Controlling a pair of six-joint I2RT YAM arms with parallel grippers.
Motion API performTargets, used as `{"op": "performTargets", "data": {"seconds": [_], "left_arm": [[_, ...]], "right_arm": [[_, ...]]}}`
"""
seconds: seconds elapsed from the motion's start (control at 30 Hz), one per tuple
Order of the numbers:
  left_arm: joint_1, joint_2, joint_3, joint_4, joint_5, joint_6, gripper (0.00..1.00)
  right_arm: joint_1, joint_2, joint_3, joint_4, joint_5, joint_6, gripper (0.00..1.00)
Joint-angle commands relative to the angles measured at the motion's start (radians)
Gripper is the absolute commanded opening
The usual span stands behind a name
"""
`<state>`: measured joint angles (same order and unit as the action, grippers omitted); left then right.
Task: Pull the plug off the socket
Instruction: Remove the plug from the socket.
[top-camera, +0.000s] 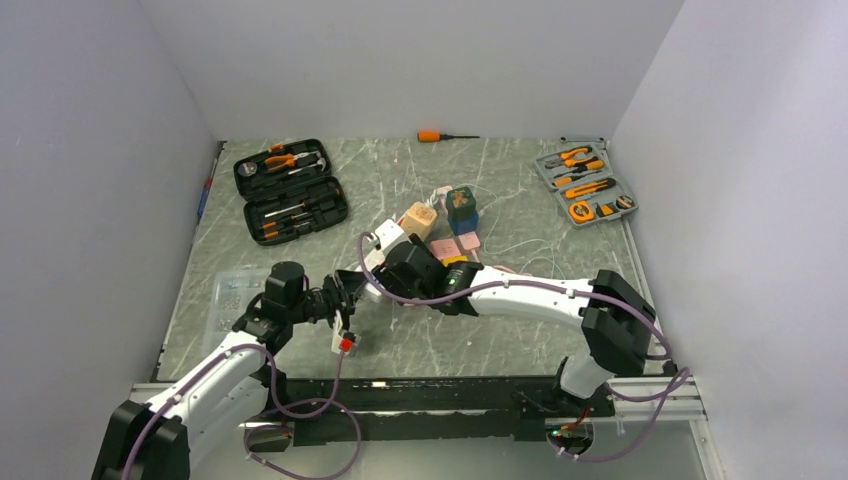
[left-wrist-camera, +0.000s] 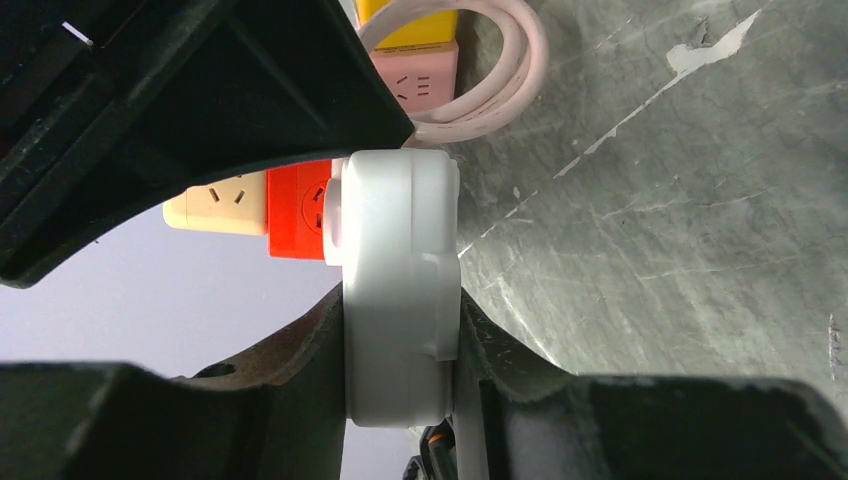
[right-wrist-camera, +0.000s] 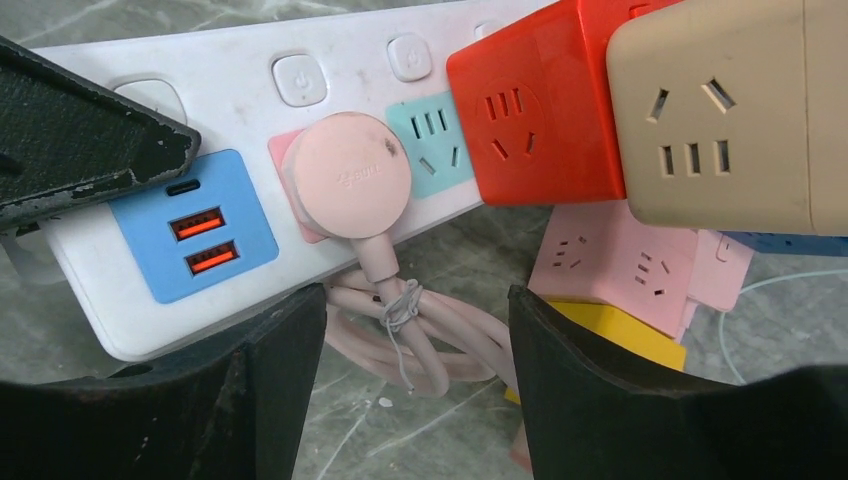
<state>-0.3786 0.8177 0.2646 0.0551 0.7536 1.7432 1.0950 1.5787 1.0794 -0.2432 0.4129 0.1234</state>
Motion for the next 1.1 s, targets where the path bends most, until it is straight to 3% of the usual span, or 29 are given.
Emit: {"op": "performTargets", "data": {"seconds": [0.0,0.27,0.5,0.63,0.8,1.07], "left_arm": [[-0.002,-0.023,0.041,0.002,0.031,0.005,0.04],[-0.006,-0.031,0.046,-0.006,0.035,-0.002,0.03],[-0.011,-0.048,0.048,-0.029,0.029,-0.004,0.02],[-0.012,-0.061,0.049,-0.046,0.026,-0.009,0.02],[-0.012,-0.062,0.054,-0.053,0.025,-0.010,0.02],[-0.024,-0.051,0.092,-0.190,-0.005,0.015,0.00]], "right_arm": [[0.011,0.026,0.057,0.041,0.096,-0.047,0.67],[0.028,0.114,0.064,0.162,0.101,-0.074,0.57],[0.061,0.249,0.173,0.161,0.149,-0.178,0.47],[0.076,0.273,0.201,0.175,0.202,-0.204,0.32],[0.079,0.247,0.174,0.212,0.267,-0.209,0.01],[0.080,0.175,0.120,0.271,0.331,-0.167,0.00]]}}
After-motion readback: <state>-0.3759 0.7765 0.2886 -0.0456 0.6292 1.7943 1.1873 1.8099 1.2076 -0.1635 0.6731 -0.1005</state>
